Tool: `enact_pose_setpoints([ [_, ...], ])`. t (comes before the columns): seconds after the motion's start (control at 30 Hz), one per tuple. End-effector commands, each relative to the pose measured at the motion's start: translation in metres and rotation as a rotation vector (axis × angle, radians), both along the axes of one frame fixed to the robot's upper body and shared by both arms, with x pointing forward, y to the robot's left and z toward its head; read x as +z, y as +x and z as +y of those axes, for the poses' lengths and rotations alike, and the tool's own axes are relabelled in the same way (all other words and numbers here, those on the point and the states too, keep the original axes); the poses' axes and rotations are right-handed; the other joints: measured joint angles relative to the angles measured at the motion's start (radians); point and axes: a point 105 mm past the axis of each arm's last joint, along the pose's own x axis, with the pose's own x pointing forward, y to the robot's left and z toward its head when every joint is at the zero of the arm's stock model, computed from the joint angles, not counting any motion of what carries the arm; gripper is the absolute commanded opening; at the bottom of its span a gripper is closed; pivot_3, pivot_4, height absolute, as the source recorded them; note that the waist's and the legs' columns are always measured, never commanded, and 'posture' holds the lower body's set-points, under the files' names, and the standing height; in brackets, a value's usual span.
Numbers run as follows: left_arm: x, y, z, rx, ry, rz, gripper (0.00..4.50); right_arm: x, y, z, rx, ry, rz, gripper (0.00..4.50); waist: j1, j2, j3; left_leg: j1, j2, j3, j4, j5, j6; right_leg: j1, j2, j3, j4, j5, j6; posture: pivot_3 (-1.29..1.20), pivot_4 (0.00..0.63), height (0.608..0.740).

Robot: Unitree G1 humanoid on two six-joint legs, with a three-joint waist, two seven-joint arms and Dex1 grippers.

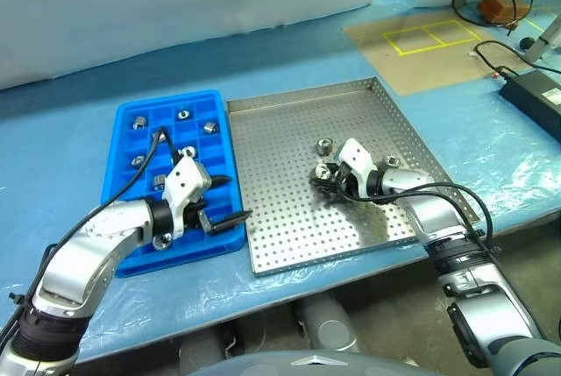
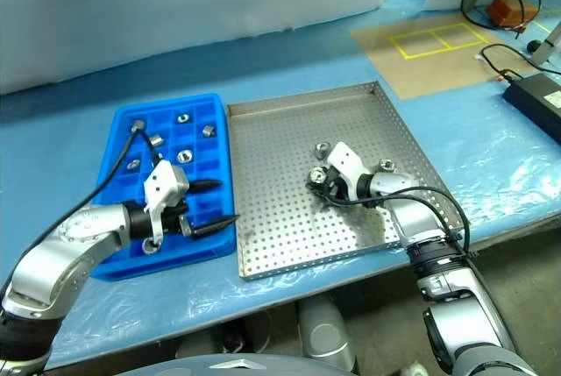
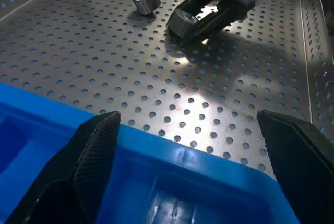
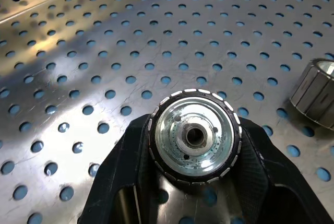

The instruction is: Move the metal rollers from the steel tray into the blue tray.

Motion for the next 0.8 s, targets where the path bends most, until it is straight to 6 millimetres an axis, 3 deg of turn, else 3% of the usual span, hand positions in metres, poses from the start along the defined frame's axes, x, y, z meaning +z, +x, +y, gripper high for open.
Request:
enact_pose_setpoints([
  [0.03, 0.02, -0.002, 0.011, 0.039, -0.004, -0.064, 4.46, 0.03, 0.004, 0.017, 0.06, 0.059, -0.075, 1.66, 0.002, 0.0, 0.0, 0.0, 0.0, 0.0, 0.0, 0.0, 0.0, 0.0, 0.0, 0.0, 0.0, 0.0, 0.0, -0.57, 0.15, 0.74],
  [0.1, 0.024, -0.005, 0.021, 0.071, -0.002, -0.064, 4.46, 0.04, 0.006, 0.028, 0.097, 0.063, -0.107, 1.66, 0.001, 0.0, 0.0, 0.0, 0.0, 0.0, 0.0, 0.0, 0.0, 0.0, 0.0, 0.0, 0.001, 0.0, 0.0, -0.54, 0.15, 0.74],
  [0.23, 0.032, -0.016, 0.049, 0.149, 0.042, -0.083, 4.46, 0.077, 0.001, 0.071, 0.242, 0.168, -0.148, 1.66, -0.004, -0.001, 0.0, 0.0, 0.001, 0.0, 0.0, 0.0, -0.001, -0.001, 0.0, -0.001, 0.001, 0.0, 0.0, -0.5, 0.15, 0.74],
  [0.37, 0.052, -0.006, 0.085, 0.327, 0.058, -0.172, 4.46, 0.1, -0.004, 0.121, 0.373, 0.254, -0.165, 1.66, 0.01, -0.001, 0.001, 0.0, 0.001, -0.002, 0.0, 0.001, -0.002, -0.001, 0.0, -0.002, 0.002, 0.0, 0.0, -0.43, 0.15, 0.74],
  [0.5, 0.061, -0.003, 0.098, 0.421, 0.066, -0.223, 4.46, 0.095, -0.004, 0.161, 0.43, 0.223, -0.171, 1.66, 0.038, -0.002, 0.001, 0.0, 0.002, -0.002, -0.001, 0.001, -0.002, -0.001, 0.0, -0.003, 0.002, 0.001, -0.002, -0.37, 0.15, 0.74],
  [0.6, 0.063, -0.007, 0.093, 0.426, 0.059, -0.228, 4.46, 0.082, -0.001, 0.17, 0.43, 0.187, -0.147, 1.66, 0.077, -0.003, 0.001, -0.001, 0.001, -0.002, -0.001, 0.001, -0.002, -0.001, -0.001, -0.003, 0.001, 0.001, -0.003, -0.35, 0.15, 0.74],
  [0.8, 0.061, -0.011, 0.084, 0.434, 0.053, -0.221, 4.46, 0.06, 0.015, 0.153, 0.351, 0.151, -0.105, 1.66, 0.158, -0.004, 0.002, -0.003, 0.001, -0.001, -0.001, 0.001, -0.002, -0.004, -0.002, -0.002, 0.002, 0.001, -0.004, -0.33, 0.15, 0.74],
])
